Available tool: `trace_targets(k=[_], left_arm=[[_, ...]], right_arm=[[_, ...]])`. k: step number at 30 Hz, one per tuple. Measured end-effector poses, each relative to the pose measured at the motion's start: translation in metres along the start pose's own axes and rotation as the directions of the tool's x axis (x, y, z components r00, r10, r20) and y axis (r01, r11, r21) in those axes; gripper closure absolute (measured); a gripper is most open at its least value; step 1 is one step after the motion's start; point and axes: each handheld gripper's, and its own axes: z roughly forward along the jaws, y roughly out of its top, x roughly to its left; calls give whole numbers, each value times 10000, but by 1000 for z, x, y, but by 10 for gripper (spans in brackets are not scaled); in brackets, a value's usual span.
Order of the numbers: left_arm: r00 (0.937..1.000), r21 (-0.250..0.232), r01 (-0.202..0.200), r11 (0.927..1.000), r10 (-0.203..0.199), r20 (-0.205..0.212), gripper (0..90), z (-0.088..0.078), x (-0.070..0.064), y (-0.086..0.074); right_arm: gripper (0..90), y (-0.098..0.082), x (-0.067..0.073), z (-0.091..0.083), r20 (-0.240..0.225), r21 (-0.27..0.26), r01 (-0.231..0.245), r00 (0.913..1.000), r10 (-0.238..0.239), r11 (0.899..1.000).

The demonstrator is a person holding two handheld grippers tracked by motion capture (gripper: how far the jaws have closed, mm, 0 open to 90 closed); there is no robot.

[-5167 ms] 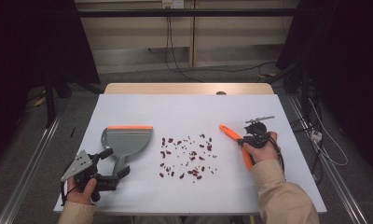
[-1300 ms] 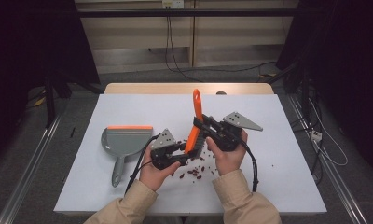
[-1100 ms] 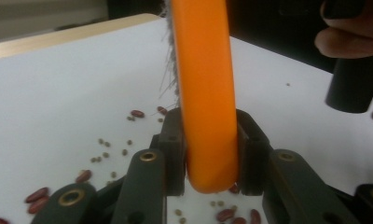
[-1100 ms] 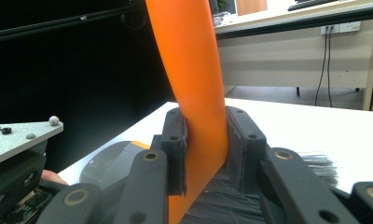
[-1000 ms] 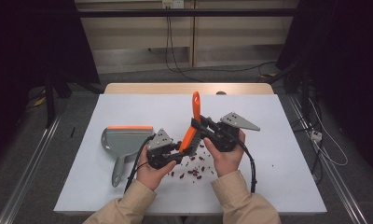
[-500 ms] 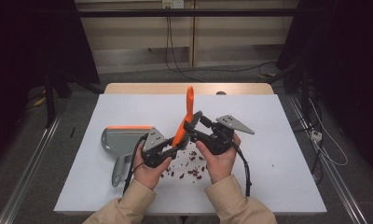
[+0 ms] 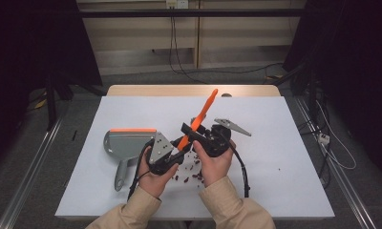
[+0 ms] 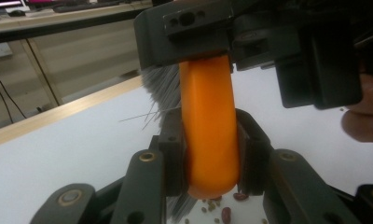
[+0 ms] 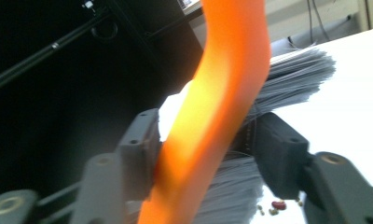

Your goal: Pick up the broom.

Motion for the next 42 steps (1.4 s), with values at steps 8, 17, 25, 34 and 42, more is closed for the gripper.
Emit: trace_targets(k=[8,17,25,34,42], left_arm=[[9983,-221,-359,9991,349,-464,546,4,-6,-3],[9971,45,742,9972,-743,170,316,4,0,-5],[9952,-9,758,9971,-756,616,195,-1,5,-3],[9895,-128,1008,9948,-989,1057,135,-14,16,1],[9853,-89,1317,9913,-1299,1107,91,-28,29,0]], right_arm=[[674,6,-7,-5,-520,561,-1534,9863,1563,9866],[698,17,-19,-12,-213,707,-28,9998,43,9975],[698,39,-39,-32,190,1220,1440,9889,-1474,9820],[698,59,-68,-61,469,2280,2063,9738,-2224,9515],[698,71,-88,-83,949,2976,2318,9581,-2703,9261]])
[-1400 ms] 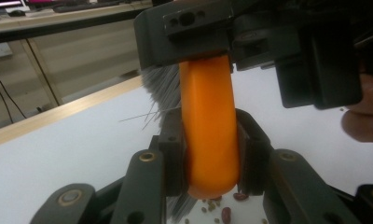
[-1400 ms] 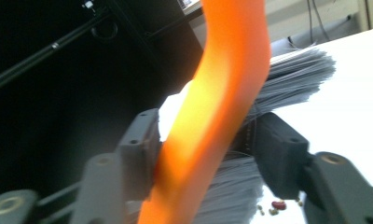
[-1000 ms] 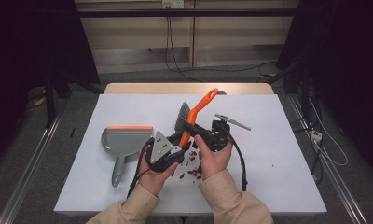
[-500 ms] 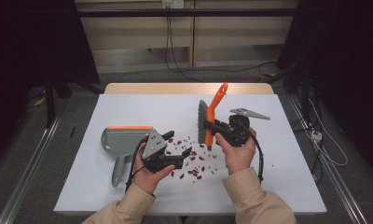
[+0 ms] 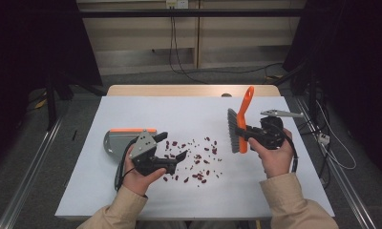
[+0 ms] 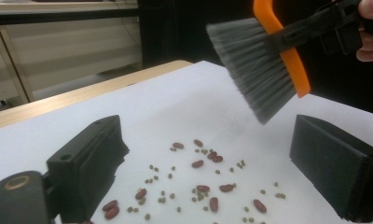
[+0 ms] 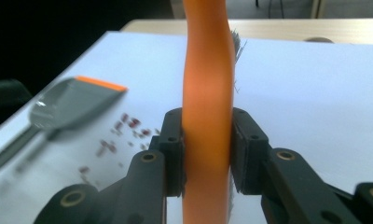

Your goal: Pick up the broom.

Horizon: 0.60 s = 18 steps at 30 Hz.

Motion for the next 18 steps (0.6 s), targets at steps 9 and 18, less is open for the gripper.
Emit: trace_targets(k=[9,18], left_arm=[[10000,3,84,10000,-84,13,67,-19,15,-2],[9991,19,277,9996,-276,-312,68,-30,27,-7]], right_arm=[[698,-13,-31,-13,301,700,-209,9994,188,9973],[698,-19,-43,-12,594,1801,-356,9979,252,9830]])
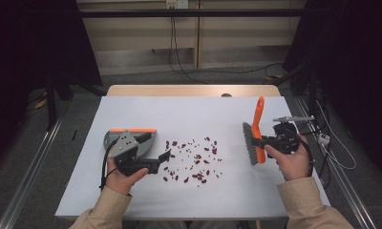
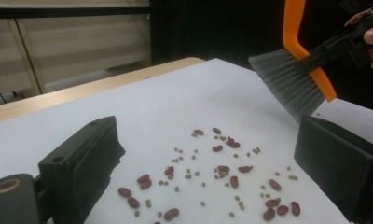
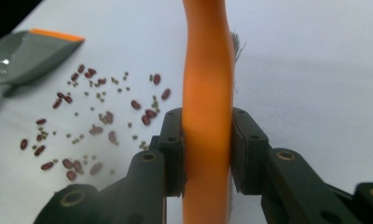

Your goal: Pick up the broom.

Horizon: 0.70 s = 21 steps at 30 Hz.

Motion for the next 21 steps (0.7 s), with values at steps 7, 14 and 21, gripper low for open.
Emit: trace_targets(k=[7,14,21], left_arm=[[10000,26,12,10000,-12,-10,68,-1,2,-1],[9999,55,105,9999,-105,-81,68,0,4,-3],[9996,-2,239,9997,-239,-175,68,-2,7,-4]], right_arm=[[696,-3,-9,14,293,242,-213,9994,206,9995],[699,0,-13,33,748,310,270,9968,-292,9992],[695,-1,-10,54,1123,480,754,9904,-804,9960]])
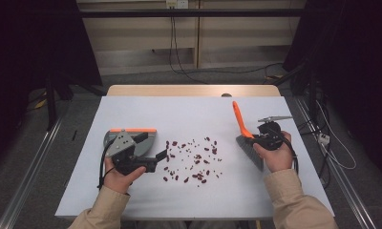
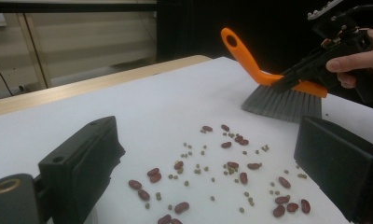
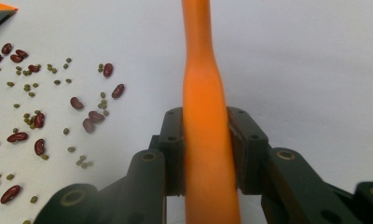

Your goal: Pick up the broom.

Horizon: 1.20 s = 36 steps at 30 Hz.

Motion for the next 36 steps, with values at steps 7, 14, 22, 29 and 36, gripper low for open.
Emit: trace_targets(k=[7,14,22,29,36], left_arm=[[10000,30,-54,10000,54,-38,68,-2,3,-1],[10000,85,-22,10000,22,-17,66,-6,6,-2],[9998,192,-101,9998,98,147,58,-13,14,-7],[9998,204,-168,9997,166,102,58,-22,19,-8],[9998,184,-193,9996,192,6,58,-28,22,-8]], right_arm=[[607,-5,1,-6,177,-326,516,9985,-510,9981],[628,-16,1,-12,325,-145,783,9964,-778,9968],[712,-20,1,-11,475,-248,669,9967,-657,9975],[714,-20,-7,-28,369,-1007,93,9993,-56,9949],[714,-26,-22,-56,1376,-1564,126,9905,91,9876]])
